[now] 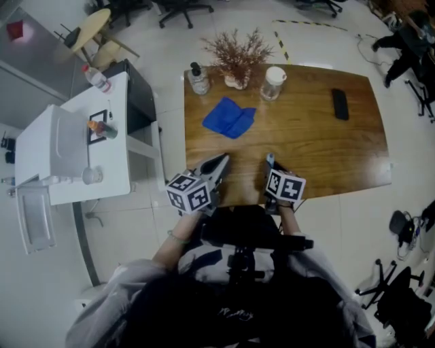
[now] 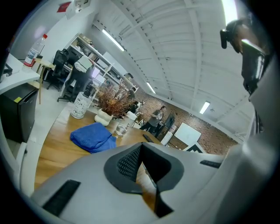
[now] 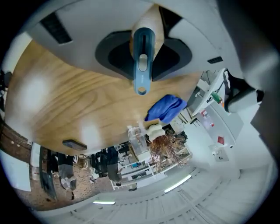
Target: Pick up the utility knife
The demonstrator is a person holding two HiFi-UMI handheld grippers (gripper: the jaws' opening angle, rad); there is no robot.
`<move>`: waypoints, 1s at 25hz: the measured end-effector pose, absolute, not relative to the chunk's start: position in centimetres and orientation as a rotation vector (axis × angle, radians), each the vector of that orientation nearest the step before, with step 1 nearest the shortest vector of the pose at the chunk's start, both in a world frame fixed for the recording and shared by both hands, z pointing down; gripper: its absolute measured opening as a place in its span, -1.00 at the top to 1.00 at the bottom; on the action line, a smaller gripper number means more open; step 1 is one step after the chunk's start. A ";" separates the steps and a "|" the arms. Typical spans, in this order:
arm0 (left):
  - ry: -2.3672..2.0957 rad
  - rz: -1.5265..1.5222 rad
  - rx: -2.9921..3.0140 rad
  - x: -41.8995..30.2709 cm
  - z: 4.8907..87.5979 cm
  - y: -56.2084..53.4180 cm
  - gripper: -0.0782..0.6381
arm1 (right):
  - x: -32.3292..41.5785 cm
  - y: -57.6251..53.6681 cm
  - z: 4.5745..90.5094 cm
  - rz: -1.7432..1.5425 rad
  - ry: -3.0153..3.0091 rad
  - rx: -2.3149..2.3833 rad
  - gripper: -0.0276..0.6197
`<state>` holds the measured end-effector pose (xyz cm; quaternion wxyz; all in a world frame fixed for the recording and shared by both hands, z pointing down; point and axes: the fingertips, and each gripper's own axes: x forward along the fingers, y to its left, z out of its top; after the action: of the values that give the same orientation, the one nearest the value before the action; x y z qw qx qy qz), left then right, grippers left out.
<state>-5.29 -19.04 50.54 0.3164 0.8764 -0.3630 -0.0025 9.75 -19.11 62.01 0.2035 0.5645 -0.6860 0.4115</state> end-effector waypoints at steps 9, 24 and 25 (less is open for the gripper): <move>-0.930 0.016 2.295 -4.1 51.1 -19.2 0.77 | 10.4 -18.5 53.4 1.146 -2.139 1.653 0.48; -0.912 0.061 2.339 -1.9 50.9 -19.0 0.77 | 10.9 -16.8 51.2 1.140 -2.191 1.633 0.48; -0.907 0.046 2.348 -1.8 50.6 -19.0 0.77 | 10.9 -16.8 51.1 1.137 -2.193 1.631 0.48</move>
<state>-1.83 -18.99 50.60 0.3070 0.8876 -0.3429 0.0173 10.90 -16.81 51.11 0.0908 0.5486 -0.7377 0.3827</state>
